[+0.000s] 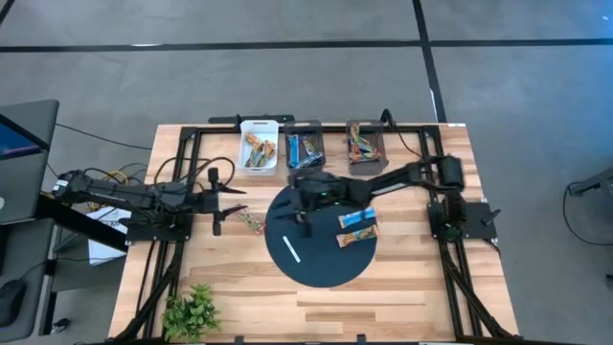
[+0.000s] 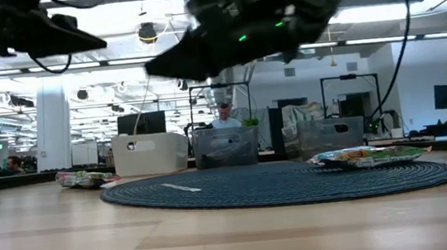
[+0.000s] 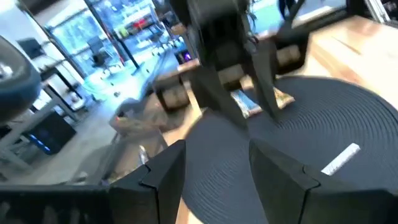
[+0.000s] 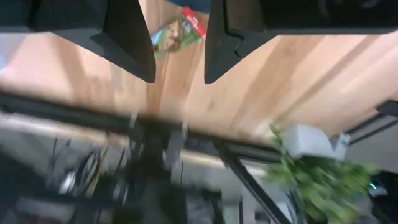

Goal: Pick and place Granola Bars by type
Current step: Put the red granola bar into the right black bin

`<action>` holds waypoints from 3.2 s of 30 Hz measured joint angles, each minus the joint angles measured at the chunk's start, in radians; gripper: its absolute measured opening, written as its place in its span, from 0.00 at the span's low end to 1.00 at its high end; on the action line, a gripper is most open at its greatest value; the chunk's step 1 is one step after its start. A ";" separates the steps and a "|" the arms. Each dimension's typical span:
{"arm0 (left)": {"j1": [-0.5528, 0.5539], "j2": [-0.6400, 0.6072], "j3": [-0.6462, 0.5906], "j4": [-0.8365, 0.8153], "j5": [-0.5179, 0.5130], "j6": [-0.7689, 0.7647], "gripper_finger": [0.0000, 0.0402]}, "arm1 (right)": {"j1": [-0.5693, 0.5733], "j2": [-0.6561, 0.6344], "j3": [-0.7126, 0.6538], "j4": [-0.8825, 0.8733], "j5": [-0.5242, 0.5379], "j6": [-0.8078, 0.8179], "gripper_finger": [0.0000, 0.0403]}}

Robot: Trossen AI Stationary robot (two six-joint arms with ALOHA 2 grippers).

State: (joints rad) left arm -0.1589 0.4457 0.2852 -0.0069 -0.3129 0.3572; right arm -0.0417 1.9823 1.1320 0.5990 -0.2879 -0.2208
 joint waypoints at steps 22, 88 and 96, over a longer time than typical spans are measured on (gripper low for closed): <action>0.000 -0.173 0.001 -0.162 -0.064 0.004 0.43 | 0.028 0.366 0.544 -0.438 -0.001 0.020 0.40; 0.001 -0.173 0.002 -0.152 -0.063 0.008 0.43 | 0.027 0.461 0.547 -0.394 0.134 0.090 0.69; 0.000 -0.173 0.002 -0.152 -0.063 0.008 0.43 | 0.033 0.461 0.547 -0.436 0.130 0.070 0.69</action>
State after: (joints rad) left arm -0.1585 0.2729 0.2874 -0.1593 -0.3763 0.3653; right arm -0.0085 2.4428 1.6787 0.1632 -0.1577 -0.1512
